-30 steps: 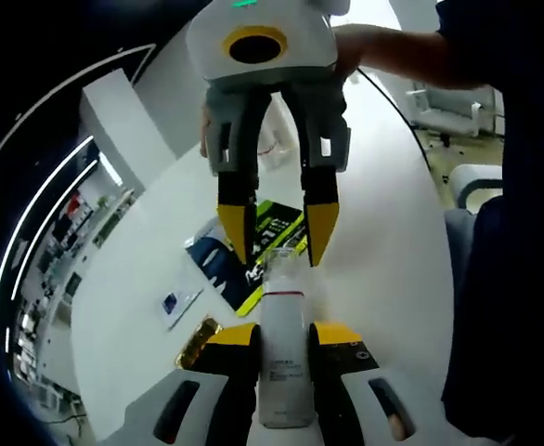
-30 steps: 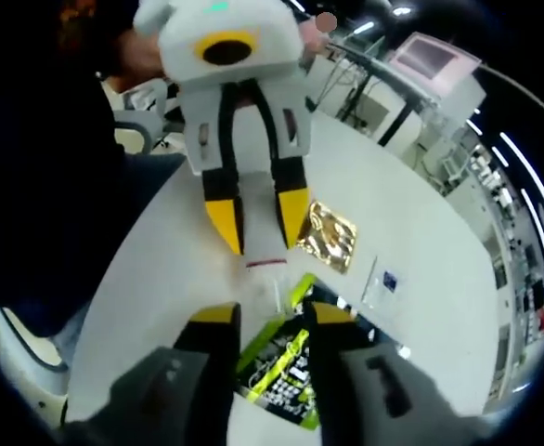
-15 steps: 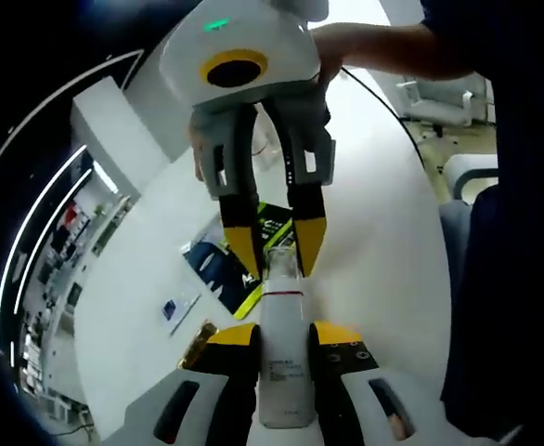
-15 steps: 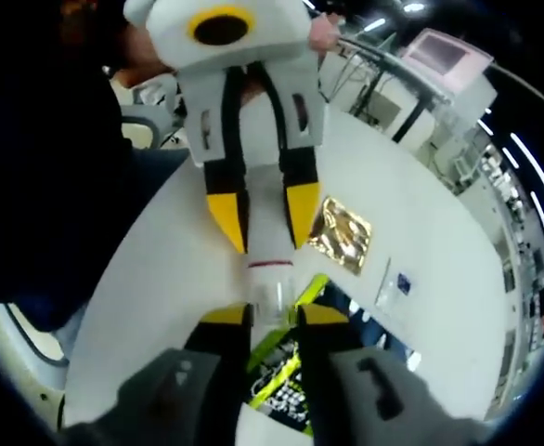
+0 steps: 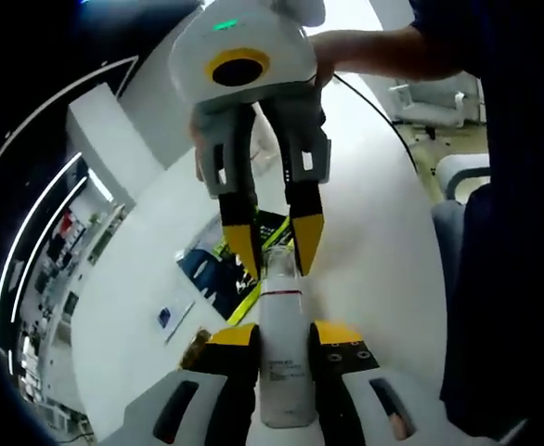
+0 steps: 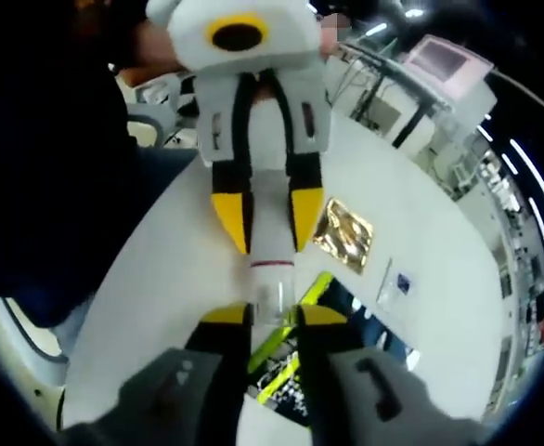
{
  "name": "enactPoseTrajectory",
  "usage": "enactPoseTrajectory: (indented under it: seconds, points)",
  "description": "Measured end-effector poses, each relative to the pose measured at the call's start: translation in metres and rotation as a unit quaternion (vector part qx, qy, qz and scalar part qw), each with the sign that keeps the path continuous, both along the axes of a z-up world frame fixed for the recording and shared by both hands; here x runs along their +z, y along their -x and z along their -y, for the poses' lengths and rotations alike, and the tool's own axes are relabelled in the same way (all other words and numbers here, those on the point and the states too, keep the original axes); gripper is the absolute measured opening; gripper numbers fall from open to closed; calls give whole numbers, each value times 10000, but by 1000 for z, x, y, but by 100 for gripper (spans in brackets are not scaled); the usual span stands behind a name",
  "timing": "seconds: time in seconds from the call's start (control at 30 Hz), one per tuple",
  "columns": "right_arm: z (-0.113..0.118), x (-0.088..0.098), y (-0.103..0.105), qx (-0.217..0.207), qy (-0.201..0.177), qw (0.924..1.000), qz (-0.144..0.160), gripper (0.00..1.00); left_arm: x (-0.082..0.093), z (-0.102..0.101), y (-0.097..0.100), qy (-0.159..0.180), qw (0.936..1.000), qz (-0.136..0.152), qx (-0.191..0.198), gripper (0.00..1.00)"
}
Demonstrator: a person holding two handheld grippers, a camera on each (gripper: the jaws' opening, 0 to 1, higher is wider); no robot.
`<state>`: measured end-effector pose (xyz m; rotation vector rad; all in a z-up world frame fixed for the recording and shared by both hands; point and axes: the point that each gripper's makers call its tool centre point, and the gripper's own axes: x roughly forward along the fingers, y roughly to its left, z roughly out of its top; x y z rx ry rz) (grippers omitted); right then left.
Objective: Arrange the skincare products in the storage area until every visible bottle or jar stands upright without overlapping.
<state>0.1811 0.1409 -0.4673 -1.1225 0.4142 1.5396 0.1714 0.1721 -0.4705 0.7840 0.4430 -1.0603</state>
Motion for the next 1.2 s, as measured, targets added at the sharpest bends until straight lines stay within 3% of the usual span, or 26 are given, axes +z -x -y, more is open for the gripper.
enactPoseTrajectory:
  seconds: [0.07, 0.33, 0.5, 0.6, 0.73, 0.93, 1.07, 1.2]
  points:
    - [2, 3, -3, 104, 63, 9995, 277, 18, 1, 2, 0, 55, 10000, -51, 30, 22]
    - [10, 8, -2, 228, 311, 9975, 591, 18, 3, 4, 3, 273, 9990, -340, 69, 27]
    - [15, 19, -7, 513, 469, 9912, 1130, 18, 11, 13, 12, 1004, 9889, -1052, 311, 44]
    - [15, 26, -9, 699, 486, 9856, 1464, 18, 14, 11, 8, 998, 9902, -928, 304, 44]
    - [13, 33, -7, 897, 502, 9784, 1791, 18, 12, 11, 10, 1152, 9857, -1165, 394, 45]
    - [17, 33, -7, 1075, 643, 9708, 2044, 18, 14, 13, 10, 1489, 9766, -1464, 514, 45]
    - [18, 36, -7, 1067, 602, 9688, 2155, 18, 16, 10, 6, 1544, 9752, -1464, 615, 44]
    - [14, 47, -8, 1181, 510, 9598, 2494, 18, 12, 11, 8, 1545, 9711, -1697, 650, 42]
